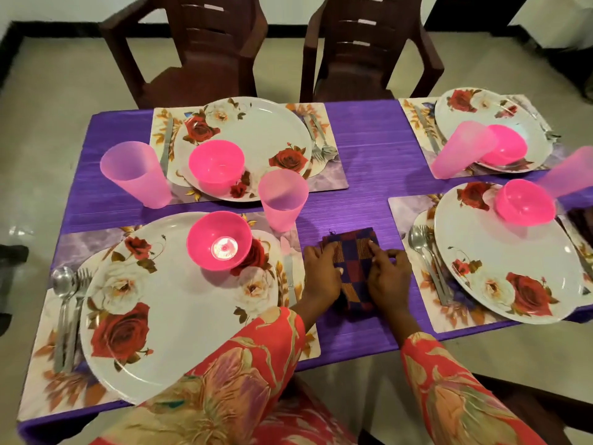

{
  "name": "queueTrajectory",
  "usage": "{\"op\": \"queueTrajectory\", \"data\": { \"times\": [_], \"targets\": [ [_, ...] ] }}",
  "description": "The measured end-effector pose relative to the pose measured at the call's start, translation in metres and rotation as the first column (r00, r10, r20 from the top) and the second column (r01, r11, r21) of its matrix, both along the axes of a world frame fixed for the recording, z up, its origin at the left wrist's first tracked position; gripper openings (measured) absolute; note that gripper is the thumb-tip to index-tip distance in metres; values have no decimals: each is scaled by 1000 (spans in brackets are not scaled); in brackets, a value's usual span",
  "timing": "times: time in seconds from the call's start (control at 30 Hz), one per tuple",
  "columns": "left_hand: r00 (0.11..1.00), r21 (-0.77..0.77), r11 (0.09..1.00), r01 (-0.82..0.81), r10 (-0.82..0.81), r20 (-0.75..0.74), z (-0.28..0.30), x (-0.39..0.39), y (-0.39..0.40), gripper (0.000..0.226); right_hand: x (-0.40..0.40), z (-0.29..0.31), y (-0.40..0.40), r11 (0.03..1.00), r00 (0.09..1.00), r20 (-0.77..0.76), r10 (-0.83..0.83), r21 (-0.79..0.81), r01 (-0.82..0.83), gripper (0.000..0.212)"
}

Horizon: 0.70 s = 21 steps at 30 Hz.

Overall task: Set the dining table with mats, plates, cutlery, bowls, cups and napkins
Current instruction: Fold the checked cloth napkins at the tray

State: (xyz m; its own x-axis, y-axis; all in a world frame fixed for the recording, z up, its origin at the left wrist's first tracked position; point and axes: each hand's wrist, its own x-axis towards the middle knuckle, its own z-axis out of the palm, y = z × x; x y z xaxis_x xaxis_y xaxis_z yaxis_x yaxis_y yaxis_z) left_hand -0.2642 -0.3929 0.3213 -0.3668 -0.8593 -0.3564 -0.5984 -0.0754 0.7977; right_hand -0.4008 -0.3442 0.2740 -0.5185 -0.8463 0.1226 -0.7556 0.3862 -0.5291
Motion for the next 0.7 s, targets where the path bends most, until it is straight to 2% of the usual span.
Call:
{"op": "queueTrajectory", "data": {
  "times": [0.1,0.17,0.3,0.33,0.4,0.47,0.6,0.7],
  "targets": [
    [994,-2,995,100,-100,32,0,0,0,78,4,0,0,999,994,-111,15,35,-11,51],
    [989,13,990,140,-140,38,2,1,0,92,7,2,-1,998,991,-132,27,51,-21,52],
    [978,-37,983,182,-177,106,-6,7,2,94,14,5,-1,990,981,-181,74,128,-51,55],
    [966,-76,974,212,-196,170,-7,8,2,92,16,6,-1,983,976,-197,92,172,-58,56],
    [866,-154,912,380,-292,406,-8,11,0,96,21,10,0,959,970,-208,123,278,-61,64],
    [774,-141,856,497,-364,518,-9,15,-2,106,21,11,2,930,972,-194,134,364,-55,75],
    [679,-49,802,595,-469,565,-13,21,-5,127,19,9,2,901,977,-159,139,430,-58,85],
    [661,-42,785,618,-490,569,-14,21,-6,136,18,10,2,876,979,-147,139,479,-53,80]
  ]
}}
